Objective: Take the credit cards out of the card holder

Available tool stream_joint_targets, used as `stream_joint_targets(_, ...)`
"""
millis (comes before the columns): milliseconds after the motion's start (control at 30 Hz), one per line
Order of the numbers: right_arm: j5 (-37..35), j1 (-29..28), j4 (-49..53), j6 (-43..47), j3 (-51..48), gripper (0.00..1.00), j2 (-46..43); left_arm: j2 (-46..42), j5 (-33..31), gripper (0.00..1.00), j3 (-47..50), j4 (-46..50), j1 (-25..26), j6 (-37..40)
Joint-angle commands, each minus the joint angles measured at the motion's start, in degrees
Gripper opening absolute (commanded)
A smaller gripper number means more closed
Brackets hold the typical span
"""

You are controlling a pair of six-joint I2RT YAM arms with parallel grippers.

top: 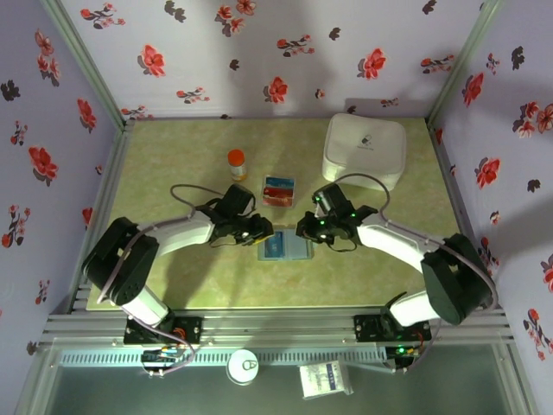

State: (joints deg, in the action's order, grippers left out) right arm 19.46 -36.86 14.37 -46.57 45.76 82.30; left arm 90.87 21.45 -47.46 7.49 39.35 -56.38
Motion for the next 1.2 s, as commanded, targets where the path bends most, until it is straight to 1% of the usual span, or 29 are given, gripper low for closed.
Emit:
stream_joint_targets(0, -0.9, -1.7, -1.9, -1.2, 3.0, 0.16, 3.2, -2.8, 0.5, 0.24, 3.2, 0.3, -2.1, 1.8)
stream_joint_targets(200, -0.4, -4.0, -2.9, -1.8, 5.8, 0.18, 8.4, -2.1, 2.8, 0.15, 5.0, -2.0, -3.0, 1.9)
stream_joint_targets(300, -0.2, -4.7, -3.4, -2.1, 6.3, 0.19, 9.9, -0.7, 3.7, 0.09, 4.4, -3.1, -3.1, 1.8)
stream_joint_targets(500, 0.2, -5.0, -4.2, -2.0, 6.4, 0.19, 11.8, 2.5, 5.0, 0.02, 2.3, -3.5, -3.1, 2.1)
stream_joint_targets(700, 1.3, -5.1, -5.6, -2.3, 6.4, 0.19, 13.5, 4.7, 5.2, 0.0, 1.9, -3.7, -3.1, 2.1)
stream_joint_targets(1167, 3.1, -5.5, -7.6, -2.4, 6.6, 0.2, 15.9, 5.4, 4.6, 0.0, 3.9, -3.5, -3.1, 1.8)
